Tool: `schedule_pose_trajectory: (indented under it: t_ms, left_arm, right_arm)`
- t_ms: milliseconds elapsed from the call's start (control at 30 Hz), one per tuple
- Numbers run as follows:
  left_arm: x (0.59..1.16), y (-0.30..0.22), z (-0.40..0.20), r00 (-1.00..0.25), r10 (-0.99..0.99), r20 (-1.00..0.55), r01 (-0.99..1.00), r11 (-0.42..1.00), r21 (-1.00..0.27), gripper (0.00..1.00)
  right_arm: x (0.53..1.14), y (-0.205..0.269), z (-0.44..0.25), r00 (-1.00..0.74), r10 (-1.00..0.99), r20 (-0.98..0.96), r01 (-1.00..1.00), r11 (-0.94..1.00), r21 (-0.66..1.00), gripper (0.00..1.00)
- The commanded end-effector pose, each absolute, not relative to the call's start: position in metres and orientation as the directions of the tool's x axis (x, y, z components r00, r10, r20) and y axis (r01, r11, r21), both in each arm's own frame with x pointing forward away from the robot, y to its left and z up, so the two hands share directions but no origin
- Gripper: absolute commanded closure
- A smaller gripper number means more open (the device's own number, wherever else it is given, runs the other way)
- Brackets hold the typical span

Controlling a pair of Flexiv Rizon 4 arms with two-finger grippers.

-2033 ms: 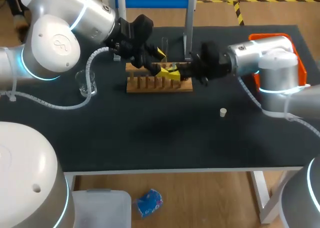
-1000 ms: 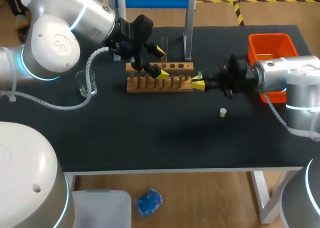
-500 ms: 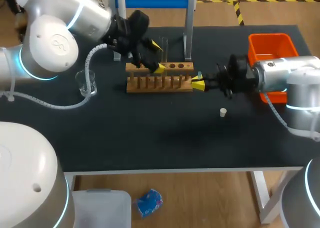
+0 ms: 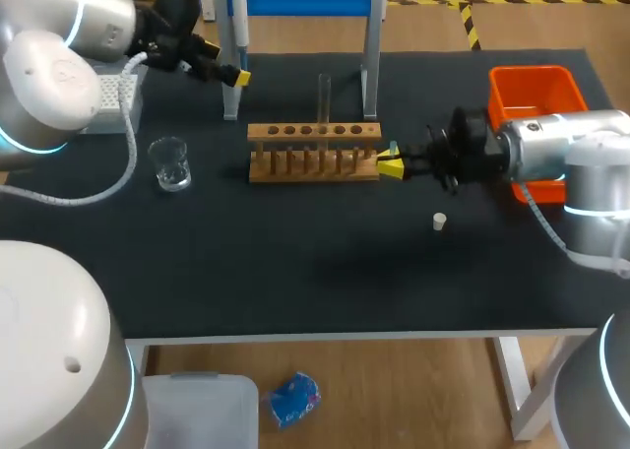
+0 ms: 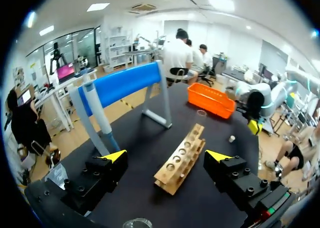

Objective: Invert the test tube, pick up the pipette, mount the tip to pipette, aspirate from beaker and dispense into the tube, eject the tip, return the pipette, and cap with the stopper.

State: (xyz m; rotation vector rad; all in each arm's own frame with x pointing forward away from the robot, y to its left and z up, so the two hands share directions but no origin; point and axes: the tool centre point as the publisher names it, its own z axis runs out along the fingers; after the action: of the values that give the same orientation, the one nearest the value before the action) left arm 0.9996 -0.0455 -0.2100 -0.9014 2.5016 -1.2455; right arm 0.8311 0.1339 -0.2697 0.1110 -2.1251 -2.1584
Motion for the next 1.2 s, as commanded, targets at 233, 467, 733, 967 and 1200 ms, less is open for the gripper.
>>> schedule_pose_trajectory:
  t_ms: [233,467,733,967,1200]
  left_arm:
    - [1.005,-0.057,-0.21,-0.775,-0.628,0.074,-0.457,0.476,-0.751,0.0]
    - [1.005,-0.057,-0.21,-0.775,-0.628,0.074,-0.457,0.476,-0.751,0.0]
    - [1.063,-0.058,-0.228,-0.691,-0.722,0.044,-0.49,0.423,-0.762,0.0]
    - [1.113,-0.068,-0.232,-0.593,-0.805,0.02,-0.52,0.363,-0.773,0.0]
    - [1.132,-0.069,-0.228,-0.493,-0.87,-0.028,-0.541,0.331,-0.774,0.0]
  right_arm:
    - [0.83,0.134,-0.27,-0.992,-0.126,0.024,0.026,-0.014,1.0,1.0]
    - [0.83,0.134,-0.27,-0.992,-0.126,0.024,0.026,-0.014,1.0,1.0]
    - [0.83,0.134,-0.27,-0.992,-0.126,0.024,0.026,-0.014,1.0,1.0]
    - [0.83,0.134,-0.27,-0.992,-0.126,0.024,0.026,-0.014,1.0,1.0]
    - [0.83,0.134,-0.27,-0.992,-0.126,0.024,0.026,-0.014,1.0,1.0]
